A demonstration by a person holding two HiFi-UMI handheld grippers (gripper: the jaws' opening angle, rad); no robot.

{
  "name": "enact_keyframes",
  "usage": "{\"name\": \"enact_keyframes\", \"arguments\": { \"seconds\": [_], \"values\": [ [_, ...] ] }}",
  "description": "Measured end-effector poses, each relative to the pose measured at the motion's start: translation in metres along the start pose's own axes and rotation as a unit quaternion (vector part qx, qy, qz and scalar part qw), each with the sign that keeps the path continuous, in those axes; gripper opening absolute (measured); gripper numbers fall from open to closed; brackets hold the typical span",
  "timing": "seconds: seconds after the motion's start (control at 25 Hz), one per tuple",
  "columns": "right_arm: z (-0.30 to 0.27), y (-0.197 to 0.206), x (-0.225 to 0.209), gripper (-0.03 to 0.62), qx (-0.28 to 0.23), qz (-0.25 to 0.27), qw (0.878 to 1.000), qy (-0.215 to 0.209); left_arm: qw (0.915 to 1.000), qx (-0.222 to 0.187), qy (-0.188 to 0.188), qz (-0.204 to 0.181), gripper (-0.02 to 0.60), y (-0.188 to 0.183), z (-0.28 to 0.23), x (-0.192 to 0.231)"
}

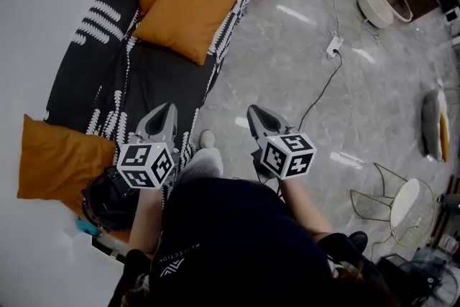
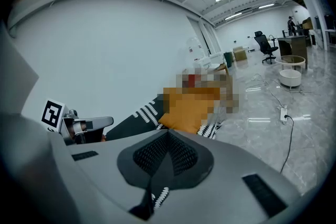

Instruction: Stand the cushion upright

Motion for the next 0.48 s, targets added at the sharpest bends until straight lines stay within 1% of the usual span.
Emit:
{"name": "enact_keyframes", "arguments": {
  "seconds": [0.12, 0.24, 0.48],
  "values": [
    [-0.021, -0.009, 0.006, -0.002, 0.006, -0.002, 1.0, 0.001, 0.9999, -0.001, 0.011, -0.001, 0.008, -0.009, -0.011, 0.018],
    [-0.044, -0.018, 0.013, 0.0, 0.011, -0.006, 1.0, 0.002, 0.9997, 0.008, 0.019, -0.011, 0.008, -0.015, -0.02, 0.036],
    [-0.088, -0.03, 0.035, 0.008, 0.024, -0.013, 0.999, -0.021, 0.9995, 0.01, 0.027, -0.01, 0.008, -0.026, -0.027, 0.075]
  ]
}}
Point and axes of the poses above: the fingertips, and each gripper's own axes: z backward along the fingers, x to its left, y out of its underside, the point moved 5 cm from there along z, backward along the fingers, and after that the axes turned 15 degrees about y, right-handed, at the moved point
